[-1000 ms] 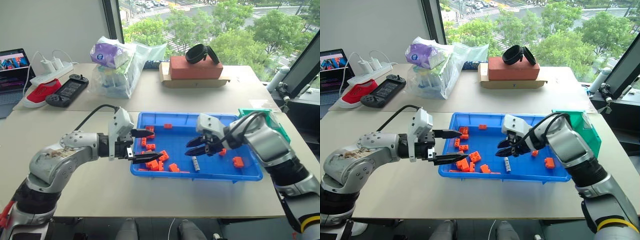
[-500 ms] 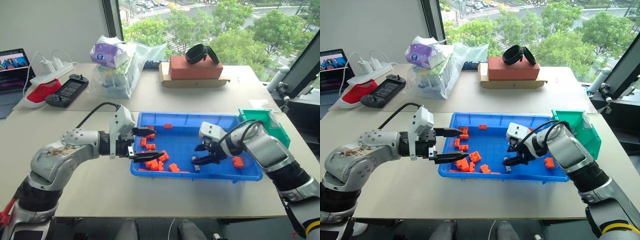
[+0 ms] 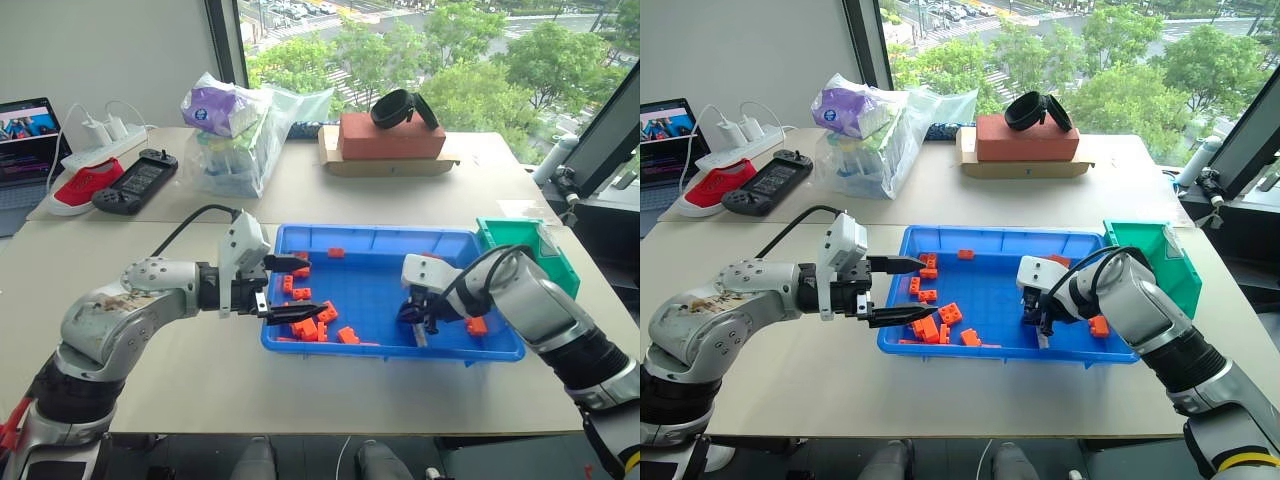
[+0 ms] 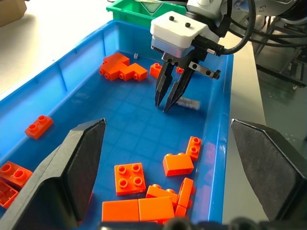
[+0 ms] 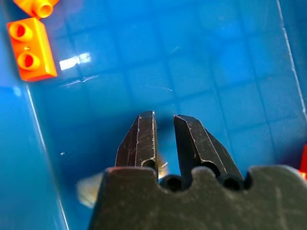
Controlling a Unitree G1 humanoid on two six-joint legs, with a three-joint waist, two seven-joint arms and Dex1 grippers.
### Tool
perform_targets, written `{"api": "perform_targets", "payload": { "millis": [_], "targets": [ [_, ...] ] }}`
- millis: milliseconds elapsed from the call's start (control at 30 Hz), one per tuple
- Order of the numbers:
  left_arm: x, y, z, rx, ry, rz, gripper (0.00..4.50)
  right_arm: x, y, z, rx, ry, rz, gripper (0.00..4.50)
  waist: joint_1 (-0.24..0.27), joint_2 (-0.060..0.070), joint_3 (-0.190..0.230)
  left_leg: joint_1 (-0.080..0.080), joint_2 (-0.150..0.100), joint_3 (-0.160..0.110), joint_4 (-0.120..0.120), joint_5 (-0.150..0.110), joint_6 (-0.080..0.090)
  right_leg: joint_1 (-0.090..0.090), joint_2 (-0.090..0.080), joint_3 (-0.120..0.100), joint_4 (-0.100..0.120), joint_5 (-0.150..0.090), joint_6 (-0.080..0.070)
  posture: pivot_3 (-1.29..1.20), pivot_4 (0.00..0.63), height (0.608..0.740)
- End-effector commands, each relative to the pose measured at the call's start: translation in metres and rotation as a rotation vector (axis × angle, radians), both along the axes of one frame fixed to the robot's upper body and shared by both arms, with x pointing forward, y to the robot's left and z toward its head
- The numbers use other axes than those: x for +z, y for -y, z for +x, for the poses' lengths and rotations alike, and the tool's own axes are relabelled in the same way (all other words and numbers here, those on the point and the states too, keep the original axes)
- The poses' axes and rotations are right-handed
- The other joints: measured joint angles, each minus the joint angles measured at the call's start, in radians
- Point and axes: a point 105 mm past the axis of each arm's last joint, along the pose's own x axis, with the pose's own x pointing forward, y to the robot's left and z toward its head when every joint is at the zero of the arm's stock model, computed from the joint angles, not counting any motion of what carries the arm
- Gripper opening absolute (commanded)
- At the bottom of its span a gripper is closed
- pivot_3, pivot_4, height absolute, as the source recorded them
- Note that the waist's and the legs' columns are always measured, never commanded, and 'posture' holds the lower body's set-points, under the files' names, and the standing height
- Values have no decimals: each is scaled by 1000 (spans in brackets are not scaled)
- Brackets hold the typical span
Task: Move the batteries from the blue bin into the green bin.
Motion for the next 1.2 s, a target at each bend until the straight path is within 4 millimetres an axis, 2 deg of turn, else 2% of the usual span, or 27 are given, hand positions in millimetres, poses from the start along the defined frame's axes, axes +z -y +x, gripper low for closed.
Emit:
{"api": "perform_targets", "payload": {
  "millis": [33,133,167,300,367,500,767,1200],
  "targets": [
    [8,3,-3,-21,38,2,4500,13,8,1,-31,10,41,860,0,0,0,0,0,0,0,0,0,0,0,0,0,0,0,0,150,740],
    [8,4,-3,-25,37,0,4500,28,12,-2,-37,11,91,860,0,0,0,0,0,0,0,0,0,0,0,0,0,0,0,0,150,740],
    [7,4,-3,-27,37,0,4500,34,14,-2,-42,16,106,1088,0,0,0,0,0,0,0,0,0,0,0,0,0,0,0,0,150,740],
    [7,6,-3,-35,35,-4,4500,49,24,-12,-10,26,121,2204,1,0,0,-1,0,0,0,0,0,0,0,0,0,0,0,0,150,740],
    [7,6,-2,-38,33,-5,4500,51,28,-16,19,41,93,2944,1,0,0,-1,0,0,-1,0,0,0,0,0,0,0,0,0,150,740],
    [6,9,-2,-47,31,-10,4500,47,20,-22,108,52,72,4188,-4,0,0,0,0,0,0,0,0,0,0,0,0,0,0,0,150,740],
    [6,8,-1,-49,33,-8,4500,28,-12,-20,308,82,31,4188,-2,0,0,0,0,0,0,0,0,-1,0,0,0,0,0,0,150,740],
    [5,-3,-6,11,37,6,4500,7,-41,-2,479,91,-9,4188,-3,0,0,0,0,0,0,0,-1,-1,0,0,0,0,0,0,150,740]
  ]
}}
